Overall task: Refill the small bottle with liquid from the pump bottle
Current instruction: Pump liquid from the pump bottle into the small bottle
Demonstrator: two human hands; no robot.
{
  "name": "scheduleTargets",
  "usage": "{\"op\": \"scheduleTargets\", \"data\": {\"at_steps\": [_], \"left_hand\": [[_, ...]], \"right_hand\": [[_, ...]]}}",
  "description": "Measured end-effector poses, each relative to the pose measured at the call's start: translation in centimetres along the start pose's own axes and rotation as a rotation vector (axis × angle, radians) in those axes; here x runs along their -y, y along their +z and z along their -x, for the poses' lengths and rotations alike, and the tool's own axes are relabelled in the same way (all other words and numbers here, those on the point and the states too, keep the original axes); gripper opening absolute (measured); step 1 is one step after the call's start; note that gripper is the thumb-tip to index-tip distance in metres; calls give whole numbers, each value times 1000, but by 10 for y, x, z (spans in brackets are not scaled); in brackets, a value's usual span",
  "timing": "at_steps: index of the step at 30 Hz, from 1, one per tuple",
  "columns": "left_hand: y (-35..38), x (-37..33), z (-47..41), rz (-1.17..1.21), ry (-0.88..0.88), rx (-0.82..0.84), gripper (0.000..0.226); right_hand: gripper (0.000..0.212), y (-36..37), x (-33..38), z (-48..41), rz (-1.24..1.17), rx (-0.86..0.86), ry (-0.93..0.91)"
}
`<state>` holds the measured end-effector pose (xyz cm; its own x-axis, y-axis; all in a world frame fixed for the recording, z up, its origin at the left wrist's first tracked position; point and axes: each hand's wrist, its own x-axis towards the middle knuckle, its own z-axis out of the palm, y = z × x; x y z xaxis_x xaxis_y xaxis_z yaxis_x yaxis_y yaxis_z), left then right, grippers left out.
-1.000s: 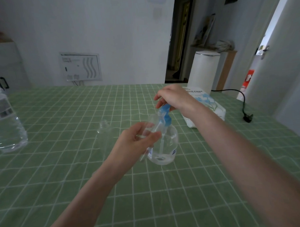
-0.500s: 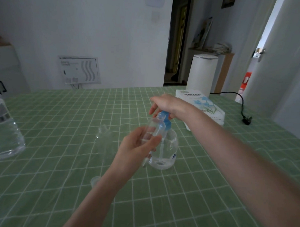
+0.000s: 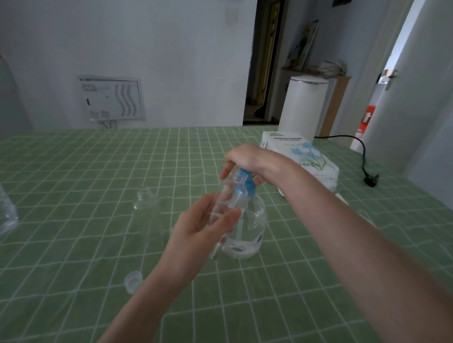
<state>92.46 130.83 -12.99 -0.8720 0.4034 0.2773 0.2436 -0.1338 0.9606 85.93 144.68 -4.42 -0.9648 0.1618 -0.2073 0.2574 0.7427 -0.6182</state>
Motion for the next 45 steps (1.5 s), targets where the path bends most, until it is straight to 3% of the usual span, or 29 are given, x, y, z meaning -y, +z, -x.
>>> {"op": "scheduleTargets", "data": {"at_steps": [20, 29, 34, 45], "left_hand": [[-1, 5, 2, -21, 15, -3, 18], [-1, 6, 4, -10, 8, 7, 32], [-1, 10, 6, -19, -1, 9, 19], [2, 0, 3, -4, 8, -8, 22]], "right_hand": [[37, 0, 5, -4, 88, 18, 10], [42, 5, -2, -5, 25, -36, -41], [43, 12, -5, -3, -10, -19, -48], [38, -2, 7, -7, 97, -24, -64]]}}
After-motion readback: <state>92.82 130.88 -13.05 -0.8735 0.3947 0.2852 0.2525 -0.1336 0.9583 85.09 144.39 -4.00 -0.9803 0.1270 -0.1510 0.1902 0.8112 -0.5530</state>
